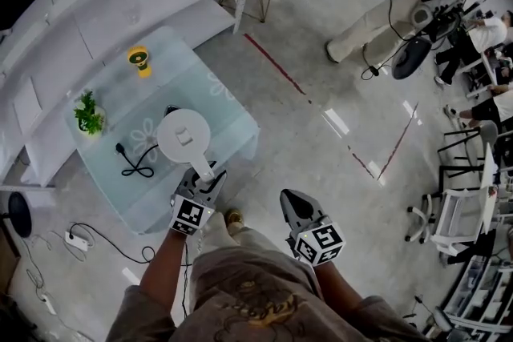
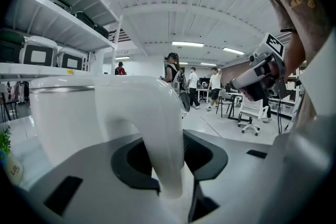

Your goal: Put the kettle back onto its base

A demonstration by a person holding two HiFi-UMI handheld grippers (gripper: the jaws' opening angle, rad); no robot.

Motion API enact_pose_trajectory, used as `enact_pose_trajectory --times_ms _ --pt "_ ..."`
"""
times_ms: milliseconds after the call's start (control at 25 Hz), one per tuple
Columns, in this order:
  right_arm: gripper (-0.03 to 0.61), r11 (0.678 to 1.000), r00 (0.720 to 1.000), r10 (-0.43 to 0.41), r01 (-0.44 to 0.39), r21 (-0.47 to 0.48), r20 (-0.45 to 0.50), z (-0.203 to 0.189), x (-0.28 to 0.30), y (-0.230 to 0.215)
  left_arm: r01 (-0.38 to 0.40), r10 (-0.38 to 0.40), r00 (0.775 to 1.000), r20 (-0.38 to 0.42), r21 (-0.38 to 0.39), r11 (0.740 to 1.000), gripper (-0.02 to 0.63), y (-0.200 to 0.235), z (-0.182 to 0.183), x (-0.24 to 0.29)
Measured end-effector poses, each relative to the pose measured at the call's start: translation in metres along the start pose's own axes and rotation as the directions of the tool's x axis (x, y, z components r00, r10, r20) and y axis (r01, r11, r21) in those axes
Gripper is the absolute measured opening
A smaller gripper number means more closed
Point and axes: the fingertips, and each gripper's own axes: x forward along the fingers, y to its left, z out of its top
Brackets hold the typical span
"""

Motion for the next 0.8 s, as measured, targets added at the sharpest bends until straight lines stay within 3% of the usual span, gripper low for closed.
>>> enact_pose_trajectory --times_ms 320,800 --pt "0.000 0.999 0.999 0.037 -0.037 -0.003 0.016 0.002 0.010 0.008 -0.018 0.016 0.998 -0.066 -0.039 0.999 0.198 0.001 -0.007 -0.019" --pt "0.000 0.990 0.986 0.140 -0.137 -0.037 0.085 0.031 0.044 0.028 -0.130 0.130 0.991 -0.004 -0.105 0.986 0.202 0.023 0.047 -0.083"
